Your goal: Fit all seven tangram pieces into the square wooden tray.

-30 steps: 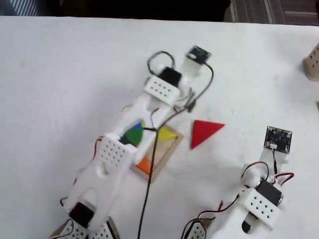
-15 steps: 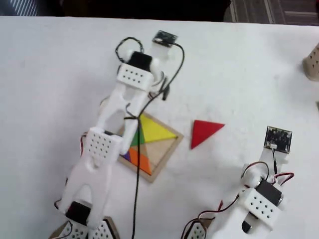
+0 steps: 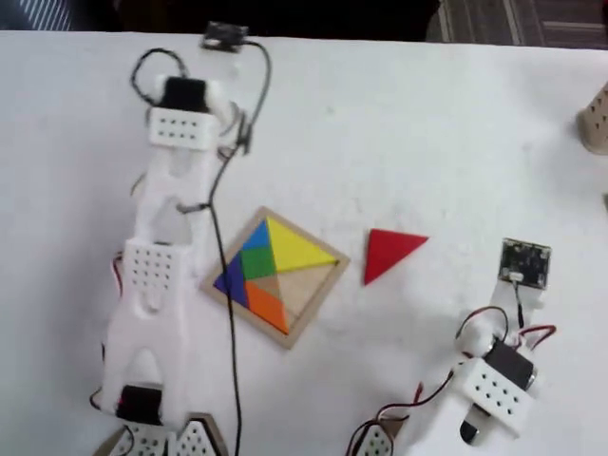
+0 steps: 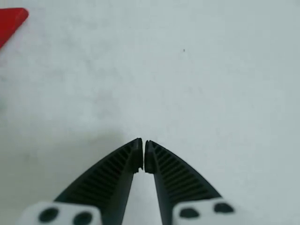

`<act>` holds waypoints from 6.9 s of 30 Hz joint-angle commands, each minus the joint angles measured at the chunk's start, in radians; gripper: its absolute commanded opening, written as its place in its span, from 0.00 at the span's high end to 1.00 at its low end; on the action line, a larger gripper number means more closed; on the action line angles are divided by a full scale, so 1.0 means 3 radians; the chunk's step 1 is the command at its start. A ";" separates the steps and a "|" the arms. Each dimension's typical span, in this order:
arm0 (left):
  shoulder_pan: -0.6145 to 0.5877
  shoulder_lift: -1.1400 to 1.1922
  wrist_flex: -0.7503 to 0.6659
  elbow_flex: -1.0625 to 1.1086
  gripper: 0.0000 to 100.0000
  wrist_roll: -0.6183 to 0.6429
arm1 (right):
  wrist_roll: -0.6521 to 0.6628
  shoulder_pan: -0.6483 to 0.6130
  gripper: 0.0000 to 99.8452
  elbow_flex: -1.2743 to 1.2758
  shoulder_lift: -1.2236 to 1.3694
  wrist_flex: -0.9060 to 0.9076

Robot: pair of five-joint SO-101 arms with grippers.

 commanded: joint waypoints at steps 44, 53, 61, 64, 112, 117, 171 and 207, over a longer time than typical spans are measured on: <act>-0.0708 -0.3455 -0.3401 0.6685 0.76 -0.0174 | -0.1841 -0.3342 0.91 -0.1391 0.2319 -0.0555; -0.0693 -0.3470 -0.3345 0.6685 0.71 -0.0174 | -0.1841 -0.3317 0.91 -0.1289 0.2319 -0.0580; -0.0693 -0.3470 -0.3360 0.6680 0.71 -0.0174 | -0.1841 -0.3337 0.91 -0.1545 0.2816 -0.0550; -0.0708 -0.3470 -0.3360 0.6669 0.71 -0.0153 | -0.1841 -0.3342 0.91 -0.1744 0.3030 -0.0376; -0.0703 -0.3450 -0.3483 0.6685 0.71 -0.0174 | -0.2363 -0.3296 0.91 -0.2567 0.3562 0.0079; -0.0703 -0.3450 -0.3483 0.6685 0.70 -0.0174 | -0.2404 -0.3225 0.91 -0.2547 0.3608 0.0003; -0.0749 -0.3450 -0.3463 0.6690 0.71 -0.0174 | -0.2138 -0.2800 0.98 -0.4327 0.5020 -0.0340; -0.0550 -0.3460 -0.3452 0.6761 0.71 -0.0174 | -0.2266 -0.1634 0.82 -0.8127 0.6897 0.1961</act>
